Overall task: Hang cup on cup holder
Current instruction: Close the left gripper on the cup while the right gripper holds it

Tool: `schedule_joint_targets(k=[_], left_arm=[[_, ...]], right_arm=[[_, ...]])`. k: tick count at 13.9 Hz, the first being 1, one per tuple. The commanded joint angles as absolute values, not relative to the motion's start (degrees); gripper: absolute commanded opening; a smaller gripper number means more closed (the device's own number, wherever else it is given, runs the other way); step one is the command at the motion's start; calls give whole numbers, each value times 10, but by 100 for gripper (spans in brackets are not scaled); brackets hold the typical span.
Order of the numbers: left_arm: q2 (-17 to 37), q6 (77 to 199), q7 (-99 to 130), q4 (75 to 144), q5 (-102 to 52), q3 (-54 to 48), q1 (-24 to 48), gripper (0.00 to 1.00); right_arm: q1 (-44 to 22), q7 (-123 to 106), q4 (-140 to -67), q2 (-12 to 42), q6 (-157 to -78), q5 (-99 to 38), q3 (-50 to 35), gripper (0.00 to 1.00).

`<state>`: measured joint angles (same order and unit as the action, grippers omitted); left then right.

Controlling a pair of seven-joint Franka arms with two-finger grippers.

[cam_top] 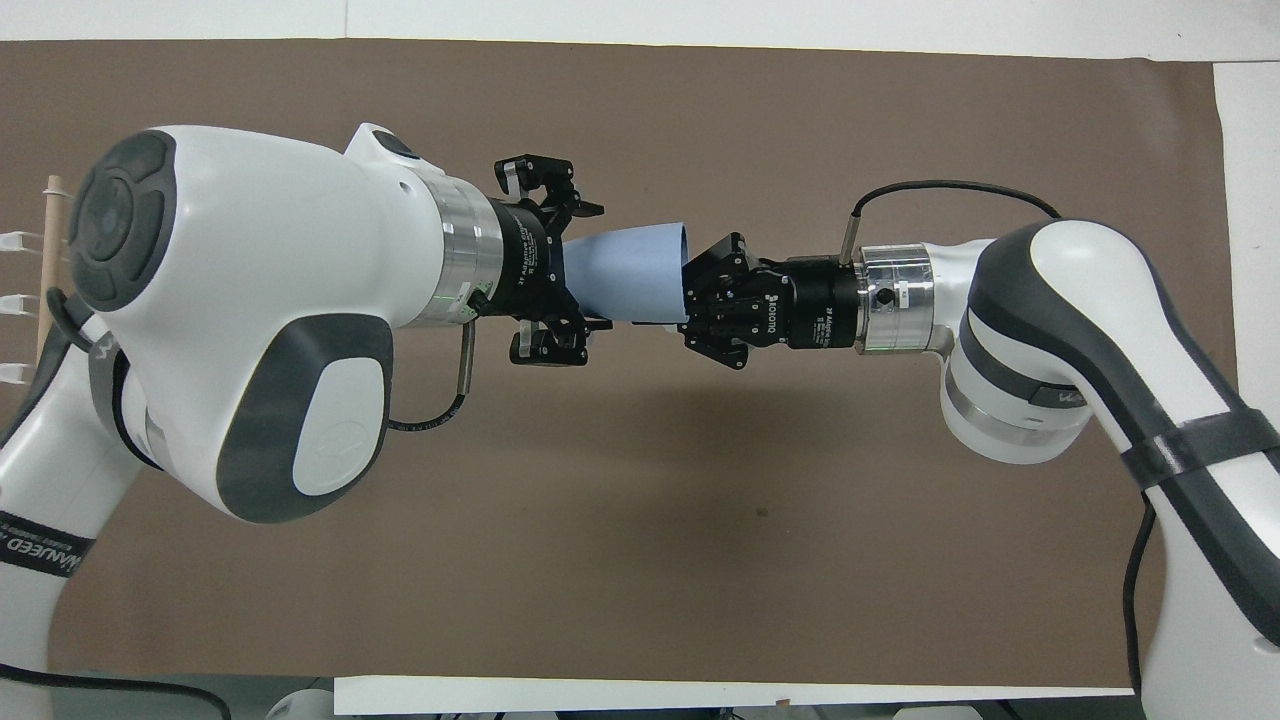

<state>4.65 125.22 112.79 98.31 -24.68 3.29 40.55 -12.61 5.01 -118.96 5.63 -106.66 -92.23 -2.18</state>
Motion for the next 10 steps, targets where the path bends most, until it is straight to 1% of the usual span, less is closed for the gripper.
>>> schedule_joint_targets(k=[1, 3, 6, 7, 8, 9, 10], left_arm=[[54, 1276, 1130, 990, -258, 36, 421, 88], [54, 1278, 1129, 988, -267, 35, 421, 76], [54, 1266, 1132, 984, -274, 36, 428, 50], [54, 1259, 1126, 980, -273, 36, 428, 34], [54, 1257, 1128, 976, -274, 36, 426, 34], [57, 1254, 1129, 970, -274, 36, 425, 34], [57, 1252, 1132, 969, -274, 36, 425, 34]], right_arm=[[-123, 41, -1201, 46, -1062, -936, -26, 0], [-123, 41, -1200, 46, -1063, -936, -26, 0], [-123, 41, -1199, 46, -1063, -936, -26, 0], [-123, 41, -1198, 46, -1063, -936, -26, 0], [-124, 42, -1198, 46, -1064, -936, -26, 2], [-124, 45, -1197, 46, -1065, -936, -25, 27], [-127, 51, -1197, 40, -1075, -935, -25, 99]])
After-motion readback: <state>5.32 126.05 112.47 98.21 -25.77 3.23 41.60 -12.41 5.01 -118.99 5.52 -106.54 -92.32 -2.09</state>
